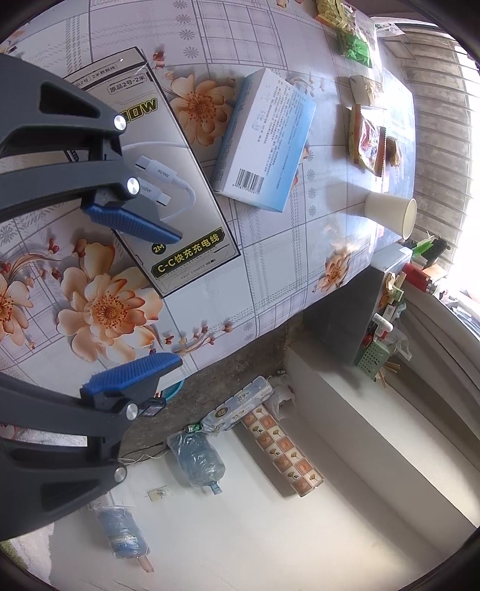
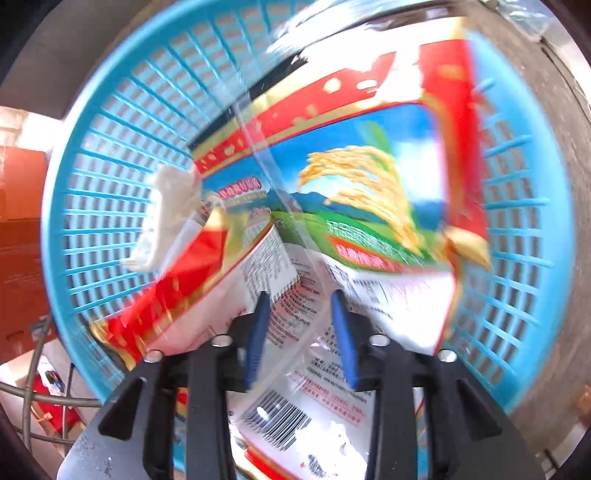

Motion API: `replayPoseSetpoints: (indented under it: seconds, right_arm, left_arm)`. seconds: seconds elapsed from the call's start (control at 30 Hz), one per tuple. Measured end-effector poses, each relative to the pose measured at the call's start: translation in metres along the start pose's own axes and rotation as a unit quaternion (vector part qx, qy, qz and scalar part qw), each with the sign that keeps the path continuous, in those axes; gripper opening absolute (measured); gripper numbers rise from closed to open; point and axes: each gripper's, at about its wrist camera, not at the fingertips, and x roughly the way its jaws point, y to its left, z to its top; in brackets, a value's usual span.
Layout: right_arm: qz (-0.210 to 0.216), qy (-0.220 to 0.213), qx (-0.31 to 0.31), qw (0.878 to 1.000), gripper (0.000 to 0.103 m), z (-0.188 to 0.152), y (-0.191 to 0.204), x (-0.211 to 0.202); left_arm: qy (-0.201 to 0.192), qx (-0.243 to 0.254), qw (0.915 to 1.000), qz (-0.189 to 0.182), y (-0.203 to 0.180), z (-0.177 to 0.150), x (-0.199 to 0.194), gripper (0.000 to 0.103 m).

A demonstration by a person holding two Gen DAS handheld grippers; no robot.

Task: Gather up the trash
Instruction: 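Push the trash down into the wastebasket with the closed right tool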

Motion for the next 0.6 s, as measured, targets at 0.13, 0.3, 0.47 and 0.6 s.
replayPoseSetpoints:
  seconds: [0.13,0.3,0.47,0.6]
  right_arm:
    - [0.027,-0.038,0.008,0.999,0.054,-0.01,-0.022,-0.036]
    - [0.08,-0.075,0.027,0.994,0.057,-0.021,-0.052,-0.075]
    - [0.096,-0.105,0.037,0.989,0.057,-0.038,-0.057,-0.099]
    - [0.078,-0.091,0.025,0.992,0.055,-0.053,-0.035,-0.111]
  left_arm:
    - [-0.017,0.001,0.9999,-0.005,-0.001,-0.006,-0.021,0.059]
    - [-0.031,-0.006,0.9995,-0.007,0.002,-0.018,-0.047,0.059]
    - [-0.045,-0.009,0.9989,-0.008,0.005,-0.033,-0.071,0.059]
    - [-0.05,-0.019,0.9986,-0.006,0.011,-0.044,-0.081,0.059]
